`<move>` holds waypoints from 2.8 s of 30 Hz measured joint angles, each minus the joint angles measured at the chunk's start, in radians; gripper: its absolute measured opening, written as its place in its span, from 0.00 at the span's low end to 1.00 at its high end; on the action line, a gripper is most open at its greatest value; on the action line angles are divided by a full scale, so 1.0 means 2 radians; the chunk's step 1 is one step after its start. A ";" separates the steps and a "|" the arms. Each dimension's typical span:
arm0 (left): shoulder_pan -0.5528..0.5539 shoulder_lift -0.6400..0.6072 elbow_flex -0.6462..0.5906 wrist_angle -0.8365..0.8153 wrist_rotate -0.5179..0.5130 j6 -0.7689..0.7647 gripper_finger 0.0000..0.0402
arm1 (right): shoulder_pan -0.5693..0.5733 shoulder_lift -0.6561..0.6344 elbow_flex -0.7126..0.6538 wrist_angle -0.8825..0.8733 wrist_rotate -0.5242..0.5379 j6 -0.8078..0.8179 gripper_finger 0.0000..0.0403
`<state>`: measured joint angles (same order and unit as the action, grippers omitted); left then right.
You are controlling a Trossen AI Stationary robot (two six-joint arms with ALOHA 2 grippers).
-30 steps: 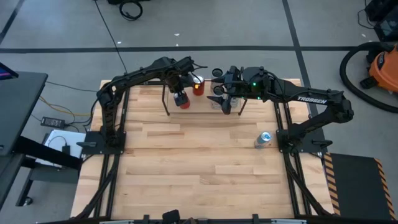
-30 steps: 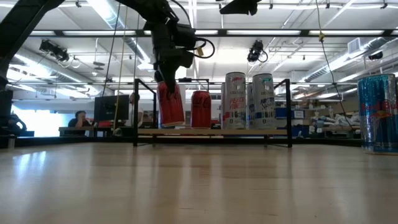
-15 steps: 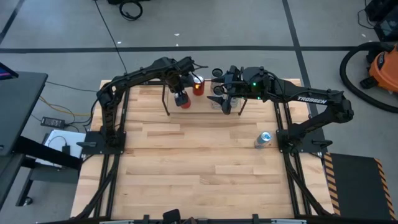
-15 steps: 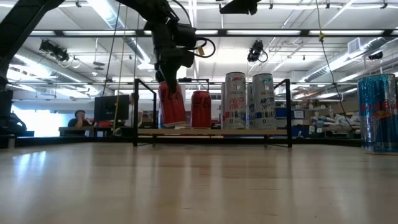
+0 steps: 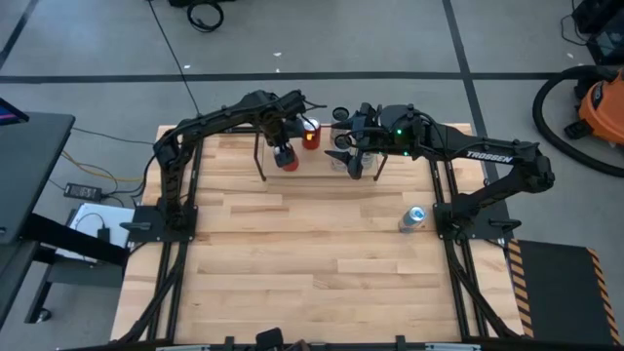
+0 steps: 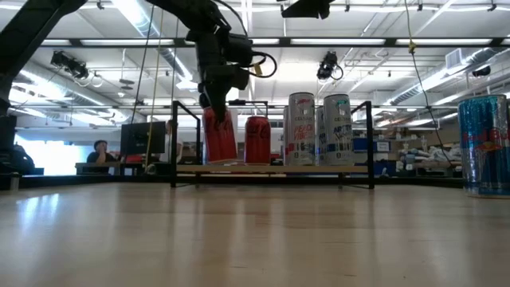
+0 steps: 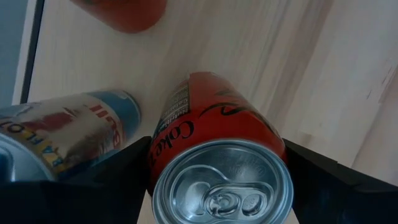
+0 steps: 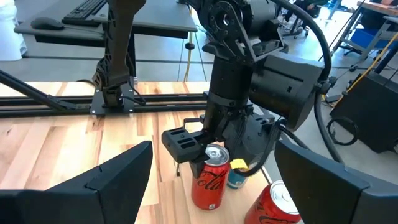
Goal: Place canned beverage on shelf
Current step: Put the red-black soda can on the shelf aligned with the other red-black soda can
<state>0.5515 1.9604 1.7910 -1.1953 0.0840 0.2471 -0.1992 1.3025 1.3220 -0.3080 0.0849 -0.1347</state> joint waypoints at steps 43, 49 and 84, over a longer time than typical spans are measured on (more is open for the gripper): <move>-0.001 0.004 0.002 0.008 -0.007 -0.053 0.78 | 0.000 0.000 0.000 0.000 0.000 0.002 0.87; -0.001 0.004 0.002 0.009 -0.006 -0.053 0.78 | 0.000 0.000 0.000 0.000 0.000 0.002 0.87; -0.005 0.007 0.000 0.011 -0.007 -0.022 0.93 | 0.000 0.000 0.000 0.000 0.000 0.002 0.87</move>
<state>0.5411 1.9739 1.7912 -1.1725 0.0704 0.2037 -0.1993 1.3022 1.3220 -0.3084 0.0845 -0.1314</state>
